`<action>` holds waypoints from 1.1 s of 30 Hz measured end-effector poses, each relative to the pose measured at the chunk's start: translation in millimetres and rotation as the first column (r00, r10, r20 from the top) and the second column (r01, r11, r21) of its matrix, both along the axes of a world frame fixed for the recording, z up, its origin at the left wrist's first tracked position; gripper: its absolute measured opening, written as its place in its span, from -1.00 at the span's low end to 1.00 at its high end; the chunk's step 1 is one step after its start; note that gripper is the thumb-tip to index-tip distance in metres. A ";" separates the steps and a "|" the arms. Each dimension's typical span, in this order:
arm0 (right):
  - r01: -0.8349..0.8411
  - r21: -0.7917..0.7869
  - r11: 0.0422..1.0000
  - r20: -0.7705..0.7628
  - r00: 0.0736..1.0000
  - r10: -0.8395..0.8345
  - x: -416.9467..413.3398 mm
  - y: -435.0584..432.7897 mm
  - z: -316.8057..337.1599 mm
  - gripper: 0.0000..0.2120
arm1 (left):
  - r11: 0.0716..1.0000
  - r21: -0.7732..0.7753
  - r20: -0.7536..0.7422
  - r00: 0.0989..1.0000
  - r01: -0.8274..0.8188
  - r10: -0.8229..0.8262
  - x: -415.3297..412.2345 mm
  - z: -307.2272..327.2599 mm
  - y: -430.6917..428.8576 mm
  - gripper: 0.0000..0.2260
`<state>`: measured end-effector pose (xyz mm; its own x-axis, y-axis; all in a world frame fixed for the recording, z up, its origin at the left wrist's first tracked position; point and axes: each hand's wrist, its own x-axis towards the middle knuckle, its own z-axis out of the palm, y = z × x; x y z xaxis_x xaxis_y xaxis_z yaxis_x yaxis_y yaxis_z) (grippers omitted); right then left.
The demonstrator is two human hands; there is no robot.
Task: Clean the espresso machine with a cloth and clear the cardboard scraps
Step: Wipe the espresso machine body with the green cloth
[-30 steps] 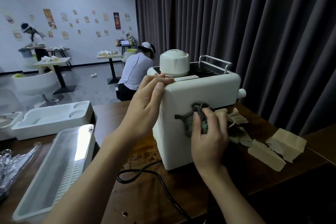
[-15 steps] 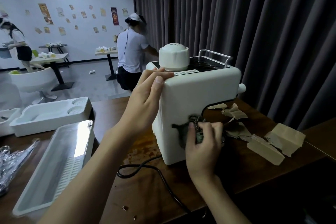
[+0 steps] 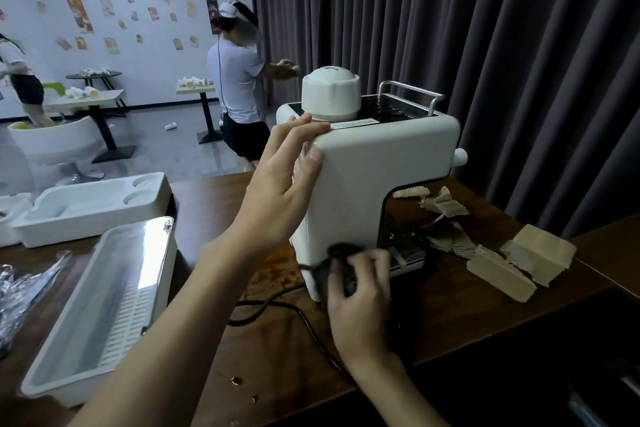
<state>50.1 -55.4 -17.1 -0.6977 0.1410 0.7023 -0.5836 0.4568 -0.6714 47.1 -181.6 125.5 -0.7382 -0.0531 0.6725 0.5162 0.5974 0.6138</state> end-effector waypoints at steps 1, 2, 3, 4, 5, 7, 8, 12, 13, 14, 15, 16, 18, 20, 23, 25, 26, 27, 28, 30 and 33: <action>-0.038 0.054 0.998 0.001 0.999 0.038 2.8 0.2 -2.3 -0.91 | 1.000 -0.002 0.006 1.000 -0.001 0.002 -0.1 -1.3 -0.2 -0.71; -0.060 0.077 0.995 0.012 0.998 0.059 2.1 3.2 -3.4 -0.91 | 1.000 -0.002 0.010 1.000 0.002 -0.002 -0.3 -2.3 -0.5 -0.71; -0.057 0.060 0.997 0.042 0.998 0.054 -1.2 8.1 -3.3 -0.92 | 1.000 0.000 0.010 1.000 0.007 -0.007 -0.5 -3.2 -1.1 -0.71; -0.030 0.013 0.999 0.096 0.995 0.029 -5.0 14.1 -1.3 -0.92 | 1.000 0.003 0.007 1.000 0.010 -0.010 -0.5 -3.8 -1.4 -0.71; 0.010 -0.037 0.999 0.171 0.985 -0.004 -8.6 19.7 1.3 -0.92 | 1.000 0.006 0.004 1.000 0.009 -0.009 -0.5 -4.1 -1.5 -0.71; 0.071 -0.055 0.996 0.305 0.951 -0.050 -11.9 24.3 3.9 -0.89 | 1.000 0.002 -0.001 1.000 0.000 0.000 -1.3 -4.5 -0.7 -0.71; 0.081 -0.030 0.996 0.329 0.942 -0.067 -10.0 21.6 4.3 -0.88 | 1.000 0.000 -0.002 1.000 -0.004 0.004 -1.9 -4.8 -0.3 -0.71; 0.031 0.163 0.986 0.305 0.949 -0.080 10.9 -1.6 -1.0 -0.82 | 1.000 0.011 -0.002 1.000 -0.001 0.001 -4.2 -6.6 -0.2 -0.71; 0.004 0.216 0.976 0.306 0.949 -0.072 15.3 -5.7 -3.5 -0.80 | 1.000 0.010 -0.003 1.000 -0.002 0.002 -4.4 -7.0 -0.4 -0.71; -0.014 0.252 0.968 0.311 0.948 -0.067 18.1 -7.2 -5.3 -0.80 | 1.000 0.008 -0.003 1.000 -0.005 0.005 -4.4 -7.2 -0.5 -0.71; -0.022 0.275 0.961 0.312 0.948 -0.067 18.8 -6.4 -6.7 -0.81 | 1.000 0.006 -0.002 1.000 -0.008 0.008 -4.1 -7.1 -0.6 -0.71; -0.023 0.290 0.957 0.306 0.949 -0.070 18.1 -3.8 -7.1 -0.82 | 1.000 0.005 -0.001 1.000 -0.009 0.009 -3.9 -7.0 -0.8 -0.71; -0.022 0.290 0.957 0.315 0.946 -0.074 13.5 3.5 -8.7 -0.85 | 1.000 0.001 0.007 1.000 -0.014 0.014 -3.4 -6.4 -1.6 -0.70; -0.027 0.244 0.969 0.388 0.919 -0.072 6.7 13.4 -9.8 -0.86 | 1.000 0.001 0.012 1.000 -0.015 0.015 -3.2 -6.2 -2.1 -0.70; 0.025 0.152 0.988 0.468 0.878 -0.095 -5.9 32.1 -10.3 -0.82 | 1.000 0.000 0.016 1.000 -0.011 0.011 -3.3 -6.2 -3.3 -0.71; 0.080 0.119 0.990 0.505 0.853 -0.130 -16.8 46.6 -8.0 -0.79 | 1.000 0.000 0.030 0.999 -0.015 0.015 -3.6 -5.6 -3.9 -0.71; 0.105 0.107 0.989 0.530 0.835 -0.146 -23.6 54.1 -6.5 -0.77 | 1.000 0.000 0.036 0.999 -0.017 0.017 -3.7 -5.2 -4.1 -0.71; 0.130 0.090 0.987 0.552 0.819 -0.158 -30.9 61.6 -5.3 -0.76 | 1.000 0.000 0.038 0.999 -0.017 0.017 -3.9 -4.8 -4.3 -0.72; 0.155 0.076 0.985 0.569 0.805 -0.170 -38.4 68.8 -3.8 -0.77 | 1.000 0.001 0.037 0.999 -0.014 0.014 -3.9 -4.5 -4.5 -0.72; 0.207 0.054 0.977 0.602 0.774 -0.197 -51.5 79.1 -1.3 -0.77 | 1.000 0.007 0.042 0.999 -0.005 0.005 -3.4 -4.1 -4.6 -0.72; 0.270 0.037 0.962 0.634 0.738 -0.232 -63.0 85.7 0.2 -0.76 | 1.000 0.008 0.043 0.999 -0.001 0.000 -2.9 -4.2 -4.5 -0.73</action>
